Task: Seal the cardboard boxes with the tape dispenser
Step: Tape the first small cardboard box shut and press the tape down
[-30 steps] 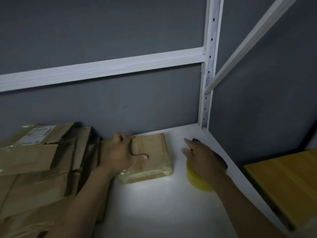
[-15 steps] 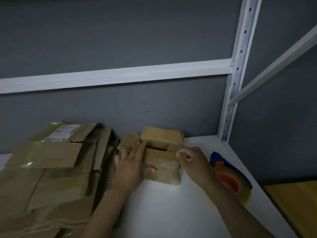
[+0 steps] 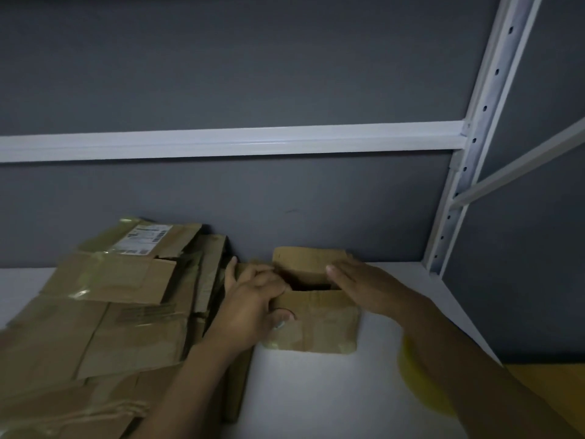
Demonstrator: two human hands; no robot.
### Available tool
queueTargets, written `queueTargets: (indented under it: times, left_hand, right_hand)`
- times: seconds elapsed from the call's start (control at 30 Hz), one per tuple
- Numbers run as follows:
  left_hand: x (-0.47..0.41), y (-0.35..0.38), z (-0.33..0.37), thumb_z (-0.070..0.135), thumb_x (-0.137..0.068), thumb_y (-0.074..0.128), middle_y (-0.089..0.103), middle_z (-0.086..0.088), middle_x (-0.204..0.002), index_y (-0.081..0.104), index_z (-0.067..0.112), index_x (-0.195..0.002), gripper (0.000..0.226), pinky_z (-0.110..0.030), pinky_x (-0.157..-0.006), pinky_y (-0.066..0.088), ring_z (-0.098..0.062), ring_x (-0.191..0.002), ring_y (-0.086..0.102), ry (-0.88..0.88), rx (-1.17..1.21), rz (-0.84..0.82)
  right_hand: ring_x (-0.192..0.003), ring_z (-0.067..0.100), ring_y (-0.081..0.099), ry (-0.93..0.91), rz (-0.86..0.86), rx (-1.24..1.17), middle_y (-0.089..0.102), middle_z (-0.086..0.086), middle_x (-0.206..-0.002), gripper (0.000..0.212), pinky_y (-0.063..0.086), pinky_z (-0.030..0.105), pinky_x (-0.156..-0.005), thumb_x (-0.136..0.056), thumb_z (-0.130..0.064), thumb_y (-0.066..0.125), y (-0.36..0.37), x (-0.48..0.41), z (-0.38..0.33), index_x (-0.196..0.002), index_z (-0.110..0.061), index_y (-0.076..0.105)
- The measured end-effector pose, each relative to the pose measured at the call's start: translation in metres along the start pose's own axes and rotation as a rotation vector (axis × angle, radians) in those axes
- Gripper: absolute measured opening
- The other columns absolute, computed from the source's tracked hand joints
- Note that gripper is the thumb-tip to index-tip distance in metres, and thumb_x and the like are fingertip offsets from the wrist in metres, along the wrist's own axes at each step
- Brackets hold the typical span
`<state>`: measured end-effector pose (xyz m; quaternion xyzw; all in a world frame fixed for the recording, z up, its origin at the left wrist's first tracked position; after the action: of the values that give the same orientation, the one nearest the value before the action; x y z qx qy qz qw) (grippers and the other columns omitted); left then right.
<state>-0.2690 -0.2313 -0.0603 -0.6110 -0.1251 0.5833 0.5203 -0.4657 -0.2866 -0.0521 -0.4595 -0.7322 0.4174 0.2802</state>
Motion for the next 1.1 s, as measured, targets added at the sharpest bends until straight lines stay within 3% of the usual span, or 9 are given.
queueTargets:
  times: [0.1,0.27,0.47,0.57,0.67,0.83,0.97,1.03,1.1]
  left_hand:
    - [-0.002,-0.002,-0.005,0.050,-0.065,0.076,0.054,0.009,-0.133,0.066,0.028,-0.078,0.027,-0.067,-0.110,0.008,-0.023,-0.139,0.025,-0.101,-0.005,0.026]
    - [0.002,-0.002,-0.017,0.038,-0.060,0.089,-0.007,0.014,-0.155,0.067,0.022,-0.081,0.034,-0.040,-0.118,0.012,-0.018,-0.148,-0.011,-0.438,0.159,0.065]
    - [-0.010,-0.015,0.010,0.017,-0.063,0.090,0.016,-0.003,-0.160,0.069,0.020,-0.106,0.048,-0.034,-0.101,0.046,-0.023,-0.138,0.035,-0.185,0.140,0.193]
    - [-0.014,-0.019,0.001,0.019,-0.067,0.087,0.007,0.011,-0.160,0.043,0.034,-0.139,0.086,-0.010,-0.106,0.023,-0.001,-0.140,0.015,-0.358,0.342,0.172]
    - [0.000,-0.006,-0.014,0.031,-0.065,0.088,0.003,0.010,-0.161,0.024,0.034,-0.150,0.107,-0.022,-0.108,0.018,-0.009,-0.146,0.006,-0.568,0.428,0.083]
    - [0.004,-0.009,-0.013,0.039,-0.069,0.085,0.036,0.009,-0.124,0.064,0.025,-0.118,0.055,-0.017,-0.087,0.038,-0.013,-0.111,0.048,-0.458,0.303,-0.297]
    - [0.005,-0.025,-0.005,0.018,-0.075,0.081,0.047,0.014,-0.089,0.064,0.017,-0.097,0.028,-0.014,-0.064,0.041,-0.013,-0.086,0.052,-0.272,0.330,-0.356]
    - [0.013,-0.038,-0.001,0.017,-0.077,0.081,0.049,0.023,-0.108,0.050,0.031,-0.130,0.063,-0.003,-0.072,0.039,-0.003,-0.100,0.050,-0.239,0.410,-0.298]
    - [0.024,-0.045,0.004,0.018,-0.078,0.081,0.036,0.029,-0.140,0.007,0.046,-0.150,0.106,-0.002,-0.089,0.038,0.009,-0.119,0.041,-0.255,0.559,-0.268]
  right_hand:
    - [-0.073,0.017,0.053,-0.021,0.142,-0.127,0.049,-0.002,-0.081,0.033,0.050,0.040,-0.068,-0.094,-0.058,0.030,-0.010,0.001,0.008,-0.082,-0.029,0.040]
    - [-0.067,0.004,0.043,-0.022,0.206,-0.316,0.045,-0.008,-0.079,0.035,0.036,0.022,-0.059,-0.082,-0.045,0.068,-0.005,0.015,0.026,-0.080,-0.023,0.040]
    - [-0.075,0.003,0.052,0.031,0.404,-0.376,0.054,-0.010,-0.083,0.026,0.041,0.017,-0.065,-0.084,-0.029,0.071,0.016,0.028,0.028,-0.085,-0.030,0.045]
    - [-0.090,0.001,0.058,0.044,0.393,-0.418,0.059,-0.016,-0.097,0.027,0.047,0.016,-0.074,-0.086,-0.030,0.069,0.019,0.035,0.024,-0.097,-0.041,0.046]
    - [-0.097,-0.004,0.056,0.044,0.366,-0.376,0.059,-0.019,-0.106,0.031,0.047,0.013,-0.080,-0.085,-0.034,0.069,0.021,0.039,0.021,-0.111,-0.038,0.051]
    - [-0.078,-0.005,0.046,0.022,0.333,-0.219,0.047,-0.017,-0.084,0.025,0.035,0.008,-0.067,-0.081,-0.024,0.074,0.013,0.042,0.006,-0.077,-0.034,0.052]
    - [-0.066,0.002,0.044,0.034,0.420,-0.294,0.048,-0.006,-0.073,0.034,0.035,0.016,-0.062,-0.080,-0.012,0.074,0.009,0.059,-0.004,-0.065,-0.026,0.047]
    - [-0.066,0.006,0.046,0.052,0.499,-0.350,0.053,0.001,-0.072,0.025,0.037,0.020,-0.061,-0.080,-0.012,0.074,0.005,0.076,-0.011,-0.069,-0.018,0.052]
    - [-0.065,0.005,0.048,0.075,0.561,-0.399,0.056,0.004,-0.073,0.019,0.039,0.020,-0.060,-0.080,-0.016,0.074,0.000,0.088,-0.015,-0.075,-0.015,0.056]
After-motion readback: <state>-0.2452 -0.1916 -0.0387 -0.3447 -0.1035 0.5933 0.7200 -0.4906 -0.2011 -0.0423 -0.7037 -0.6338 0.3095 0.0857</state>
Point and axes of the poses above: each hand's wrist, its own x-axis away from the middle knuckle, its own y-axis out of the palm, z = x × y, the point moved 6 cm from there along -x, towards the middle knuckle
